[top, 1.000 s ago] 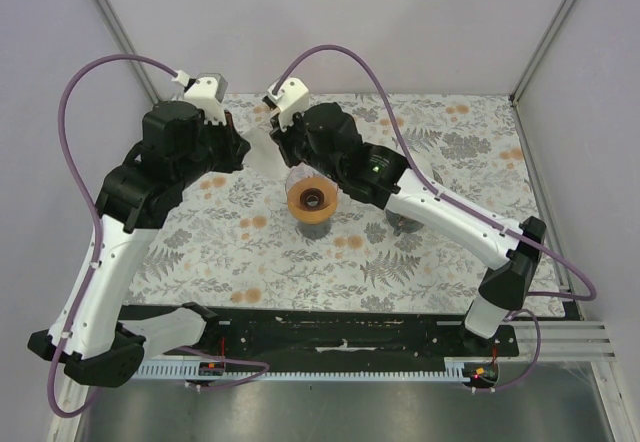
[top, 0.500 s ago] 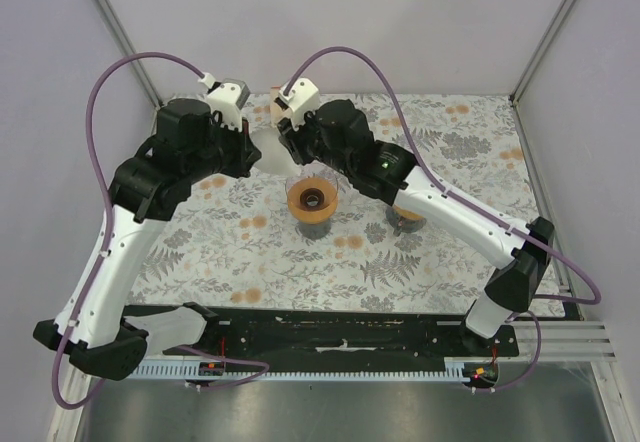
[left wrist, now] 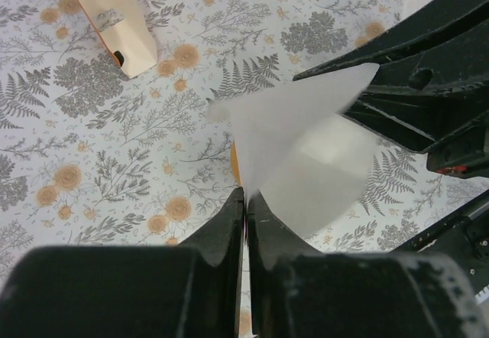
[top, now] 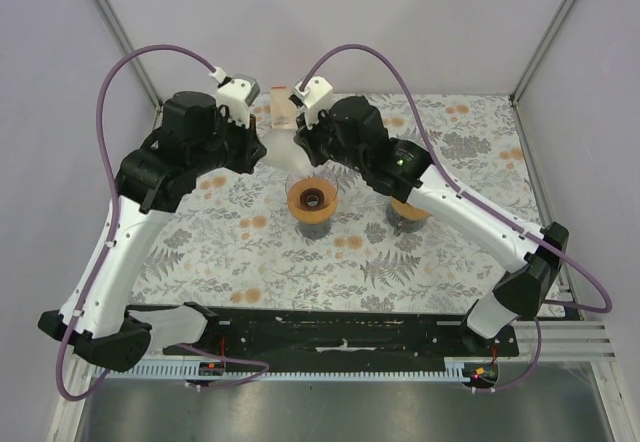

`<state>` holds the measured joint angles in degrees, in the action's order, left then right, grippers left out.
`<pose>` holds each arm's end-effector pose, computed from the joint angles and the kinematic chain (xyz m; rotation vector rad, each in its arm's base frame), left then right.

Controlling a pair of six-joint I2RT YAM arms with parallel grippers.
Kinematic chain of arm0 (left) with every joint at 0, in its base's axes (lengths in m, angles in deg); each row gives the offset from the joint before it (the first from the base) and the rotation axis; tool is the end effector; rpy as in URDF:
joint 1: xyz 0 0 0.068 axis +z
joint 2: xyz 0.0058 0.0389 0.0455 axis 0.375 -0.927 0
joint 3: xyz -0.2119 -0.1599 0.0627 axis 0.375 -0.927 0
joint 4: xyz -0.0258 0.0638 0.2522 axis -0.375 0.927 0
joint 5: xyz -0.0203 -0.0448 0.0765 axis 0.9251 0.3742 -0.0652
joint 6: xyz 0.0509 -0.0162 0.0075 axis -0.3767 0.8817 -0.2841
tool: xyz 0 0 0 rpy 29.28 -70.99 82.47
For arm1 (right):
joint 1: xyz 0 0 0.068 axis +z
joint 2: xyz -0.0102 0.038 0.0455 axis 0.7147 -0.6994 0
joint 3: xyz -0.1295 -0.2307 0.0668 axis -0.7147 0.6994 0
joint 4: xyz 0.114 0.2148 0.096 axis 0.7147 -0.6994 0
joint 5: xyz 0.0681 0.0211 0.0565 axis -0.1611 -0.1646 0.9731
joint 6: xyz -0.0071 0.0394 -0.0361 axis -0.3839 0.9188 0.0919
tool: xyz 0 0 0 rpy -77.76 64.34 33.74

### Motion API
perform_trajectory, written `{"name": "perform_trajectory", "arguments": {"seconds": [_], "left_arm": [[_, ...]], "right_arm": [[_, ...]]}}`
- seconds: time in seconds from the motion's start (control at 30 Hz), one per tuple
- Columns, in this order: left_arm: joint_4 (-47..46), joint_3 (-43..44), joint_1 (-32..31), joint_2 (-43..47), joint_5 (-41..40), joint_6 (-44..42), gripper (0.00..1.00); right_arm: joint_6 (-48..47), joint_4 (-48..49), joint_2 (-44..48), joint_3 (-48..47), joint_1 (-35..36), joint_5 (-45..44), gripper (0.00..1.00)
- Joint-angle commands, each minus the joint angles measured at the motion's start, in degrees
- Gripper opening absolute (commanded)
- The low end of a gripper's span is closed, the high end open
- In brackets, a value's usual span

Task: Place the coffee filter in the dripper
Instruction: Place the coffee filter in the coffee dripper.

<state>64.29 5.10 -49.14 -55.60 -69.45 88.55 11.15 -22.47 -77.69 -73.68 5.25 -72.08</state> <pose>0.1926 -0.1014 0.4686 0.4581 2.0421 -0.4065 0.2406 0.2900 0.4319 -0.7473 1.6709 0.5217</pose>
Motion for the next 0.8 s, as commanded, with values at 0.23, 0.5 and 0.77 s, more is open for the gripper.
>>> {"name": "perform_trajectory", "arguments": {"seconds": [0.23,0.5,0.77], "left_arm": [[2.23,3.87,0.22,-4.04,12.32,-5.88,0.50],[-0.84,-2.97,0.22,-4.66,19.10,-1.66,0.68],[-2.25,-6.32,0.22,-8.00,17.17,-1.66,0.40]], "right_arm": [[7.46,-31.70,-2.24,-12.48,-2.18,5.32,0.00],[11.42,-33.81,-4.52,-11.60,-2.71,8.04,0.00],[11.69,-34.51,-7.77,-12.65,-3.41,8.84,0.00]]}}
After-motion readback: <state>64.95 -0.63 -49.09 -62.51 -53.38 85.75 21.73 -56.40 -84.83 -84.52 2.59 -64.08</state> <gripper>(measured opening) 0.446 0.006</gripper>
